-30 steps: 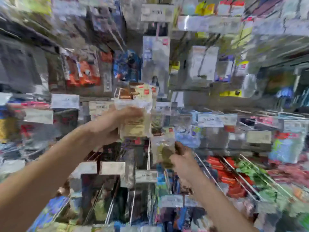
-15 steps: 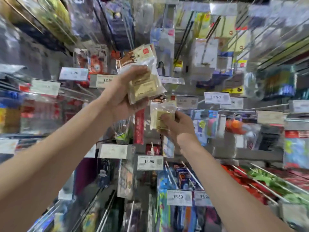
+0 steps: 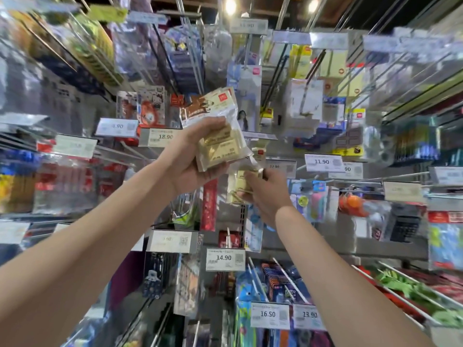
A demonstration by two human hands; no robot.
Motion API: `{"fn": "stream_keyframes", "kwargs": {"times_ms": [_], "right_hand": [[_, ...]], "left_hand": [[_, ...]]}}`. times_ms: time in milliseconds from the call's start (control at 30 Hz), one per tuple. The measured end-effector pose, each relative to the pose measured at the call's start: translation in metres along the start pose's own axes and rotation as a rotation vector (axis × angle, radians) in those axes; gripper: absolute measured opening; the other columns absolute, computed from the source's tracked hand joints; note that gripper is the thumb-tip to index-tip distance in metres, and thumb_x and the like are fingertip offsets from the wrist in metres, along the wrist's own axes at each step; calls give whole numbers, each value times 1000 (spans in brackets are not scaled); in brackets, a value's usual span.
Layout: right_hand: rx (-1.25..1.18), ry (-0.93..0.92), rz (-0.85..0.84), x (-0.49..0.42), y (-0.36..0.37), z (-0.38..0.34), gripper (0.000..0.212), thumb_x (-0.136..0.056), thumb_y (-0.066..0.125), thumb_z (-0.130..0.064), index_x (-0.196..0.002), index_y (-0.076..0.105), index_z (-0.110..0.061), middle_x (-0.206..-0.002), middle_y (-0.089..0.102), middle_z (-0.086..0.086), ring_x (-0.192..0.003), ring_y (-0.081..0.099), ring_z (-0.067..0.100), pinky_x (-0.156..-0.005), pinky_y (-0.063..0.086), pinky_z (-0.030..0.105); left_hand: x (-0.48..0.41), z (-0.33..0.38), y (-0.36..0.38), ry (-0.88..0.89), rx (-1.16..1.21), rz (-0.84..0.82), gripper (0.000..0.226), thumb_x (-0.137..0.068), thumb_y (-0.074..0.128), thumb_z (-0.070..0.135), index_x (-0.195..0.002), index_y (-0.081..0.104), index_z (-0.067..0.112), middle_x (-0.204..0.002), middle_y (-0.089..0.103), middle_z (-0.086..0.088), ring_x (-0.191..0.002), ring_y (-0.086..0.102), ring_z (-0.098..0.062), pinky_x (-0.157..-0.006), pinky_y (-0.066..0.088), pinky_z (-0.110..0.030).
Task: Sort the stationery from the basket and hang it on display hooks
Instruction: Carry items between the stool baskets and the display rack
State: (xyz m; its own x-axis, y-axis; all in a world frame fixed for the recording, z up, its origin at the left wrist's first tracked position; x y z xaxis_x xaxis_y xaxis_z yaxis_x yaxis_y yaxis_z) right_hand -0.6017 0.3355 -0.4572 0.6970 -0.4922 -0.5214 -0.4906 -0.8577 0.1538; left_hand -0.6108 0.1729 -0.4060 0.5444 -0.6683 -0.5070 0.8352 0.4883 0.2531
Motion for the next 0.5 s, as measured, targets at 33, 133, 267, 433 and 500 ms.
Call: {"fn": "stream_keyframes", "kwargs": {"times_ms": [33,133,267,433,500], "right_hand": [[-9,15,-9,1,1,2,6,-100,60,-4,-99,65,0,-86,63,9,-66,70,16,-74,64,34],[-9,55,-23,1,2,7,8,-99,61,-4,-103,68,-2,-99,64,12,-89,69,25,-85,63,42],[1,83,-54,-6,5,16,19,-98,55,1,-106,71,-7,-119,70,10,-110,67,25,-88,62,41],[17,227,72,-18,-9,42,13,-94,55,7,-101,63,0,-110,68,11,-104,67,23,-98,57,40],[-64,298,110,-19,-11,47,14,-96,56,6,-109,52,4,-116,62,9,-97,66,20,-88,60,31]], "left_hand": [[1,-1,-1,3,-9,-1,22,-77,70,32,-90,67,15,-87,71,-5,-75,68,-19,-43,52,-22],[2,-4,-3,10,-61,-31,26,-78,70,33,-96,65,14,-86,71,-4,-68,70,-16,-46,55,-23],[3,-8,-5,14,-180,-73,27,-80,68,36,-95,62,14,-82,70,-5,-69,69,-16,-49,55,-24],[6,-32,-21,-38,-351,-122,26,-86,71,34,-99,62,14,-91,71,-8,-82,69,-22,-57,52,-29],[7,-43,-28,-55,-395,-132,33,-84,68,33,-106,61,10,-97,71,-13,-85,70,-25,-59,51,-31]]}}
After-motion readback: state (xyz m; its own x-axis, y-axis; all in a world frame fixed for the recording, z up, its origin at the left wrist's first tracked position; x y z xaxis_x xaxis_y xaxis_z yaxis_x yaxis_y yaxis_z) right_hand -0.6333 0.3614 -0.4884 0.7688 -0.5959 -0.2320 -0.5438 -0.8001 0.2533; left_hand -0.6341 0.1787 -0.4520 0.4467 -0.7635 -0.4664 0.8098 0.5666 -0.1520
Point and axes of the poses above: each hand's wrist, its own x-axis away from the middle knuckle, its own y-axis out of the palm, z = x × y, the point moved 9 cm from there along -x, towards the middle knuckle
